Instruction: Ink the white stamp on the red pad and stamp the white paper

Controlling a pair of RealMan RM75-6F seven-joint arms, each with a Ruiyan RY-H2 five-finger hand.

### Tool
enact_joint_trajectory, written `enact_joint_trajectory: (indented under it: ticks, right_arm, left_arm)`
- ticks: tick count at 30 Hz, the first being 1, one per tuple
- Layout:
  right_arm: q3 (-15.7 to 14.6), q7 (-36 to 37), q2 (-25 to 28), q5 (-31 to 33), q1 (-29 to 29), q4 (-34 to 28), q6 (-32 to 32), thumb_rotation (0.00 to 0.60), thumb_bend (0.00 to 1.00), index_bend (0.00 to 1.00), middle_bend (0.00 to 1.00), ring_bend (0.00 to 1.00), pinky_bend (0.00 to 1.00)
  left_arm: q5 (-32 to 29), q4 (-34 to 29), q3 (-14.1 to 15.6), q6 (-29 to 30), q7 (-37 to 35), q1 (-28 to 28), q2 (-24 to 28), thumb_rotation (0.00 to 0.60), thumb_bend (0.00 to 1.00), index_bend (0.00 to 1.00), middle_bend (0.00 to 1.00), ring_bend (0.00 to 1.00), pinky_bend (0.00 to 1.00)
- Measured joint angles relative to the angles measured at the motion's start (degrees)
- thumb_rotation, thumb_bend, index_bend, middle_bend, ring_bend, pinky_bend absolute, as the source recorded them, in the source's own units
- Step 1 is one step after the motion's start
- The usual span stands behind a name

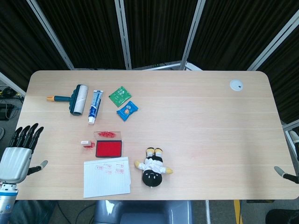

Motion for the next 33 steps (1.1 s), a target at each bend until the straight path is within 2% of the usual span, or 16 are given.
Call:
enact_joint_trajectory:
  ticks: [4, 6, 7, 8, 10, 11, 14, 17, 19, 26, 33]
  right_arm:
    - [-0.1, 0.0, 0.1, -0.1, -0.1, 0.1, 0.0, 0.600, 0.00, 0.00, 0.00, 0.00, 0.00]
    - [-0.2, 0.1, 0.1, 0.0, -0.1, 0.1, -0.2, 0.600, 0.00, 0.00, 0.00, 0.00, 0.00]
    - [-0.2, 0.1, 0.1, 0.0, -0.1, 0.1, -0.2, 0.600, 0.00, 0.00, 0.00, 0.00, 0.00]
    - [-0.3, 0.1, 0.1, 0.0, -0.1, 0.1, -0.4, 0.600, 0.00, 0.00, 0.00, 0.00, 0.00]
    - [-0.3, 0.3, 0.2, 0.1, -0.1, 0.1, -0.5, 0.600, 0.00, 0.00, 0.00, 0.00, 0.00]
    - [-0.3, 0.5, 0.3, 0.2, -0.1, -0.1, -0.5, 0.600, 0.00, 0.00, 0.00, 0.00, 0.00]
    - [-0.2, 0.6, 0.6, 0.1, -0.1, -0.7, -0.3, 0.600, 0.00, 0.00, 0.00, 0.00, 0.00]
    - [-0.2, 0.4, 0.7, 0.2, -0.1, -0.8, -0.6, 0.600, 0.00, 0.00, 0.00, 0.00, 0.00]
    - [-0.2, 0.3, 0.7, 0.7, 0.0, -0.7, -1.1, 0.600, 0.00, 0.00, 0.00, 0.00, 0.00]
    - [0.2, 0.1, 0.5, 2.5, 0.9, -0.1, -3.2, 0.600, 0.00, 0.00, 0.00, 0.00, 0.00]
    - [0.3, 0.3, 0.3, 4.1, 1.2, 0.8, -4.7, 0.600, 0.00, 0.00, 0.00, 0.00, 0.00]
  left_arm:
    - [-0.1, 0.0, 0.0, -0.2, 0.2, -0.1, 0.0, 0.600, 0.00, 0.00, 0.00, 0.00, 0.01]
    - [-0.1, 0.1, 0.1, -0.4, 0.4, -0.2, -0.1, 0.600, 0.00, 0.00, 0.00, 0.04, 0.12]
    - [-0.1, 0.2, 0.1, -0.5, 0.4, -0.2, -0.1, 0.600, 0.00, 0.00, 0.00, 0.13, 0.25]
    - [-0.1, 0.3, 0.1, -0.7, 0.4, -0.3, -0.2, 0.600, 0.00, 0.00, 0.00, 0.27, 0.42]
    - [0.0, 0.8, 0.0, -1.0, 0.4, -0.6, -0.4, 0.600, 0.00, 0.00, 0.00, 0.51, 0.63]
    - [0.0, 1.4, -0.2, -1.3, 0.0, -0.9, -0.7, 0.600, 0.00, 0.00, 0.00, 0.61, 0.70]
    - [-0.4, 3.0, -0.5, -3.5, -2.0, -2.2, -1.8, 0.600, 0.00, 0.00, 0.00, 0.74, 0.80]
    - [-2.4, 5.2, -1.4, -7.6, -3.9, -4.3, -3.5, 0.600, 0.00, 0.00, 0.02, 0.79, 0.83]
    - [-4.0, 6.8, -2.2, -10.6, -5.0, -6.0, -5.0, 0.600, 0.01, 0.02, 0.06, 0.80, 0.84]
    - [-12.4, 14.5, -5.0, -21.6, -5.0, -13.0, -13.1, 0.600, 0.13, 0.19, 0.23, 0.85, 0.86]
    - [-16.4, 21.1, -6.1, -26.1, -4.8, -17.0, -19.1, 0.600, 0.23, 0.25, 0.32, 0.87, 0.86]
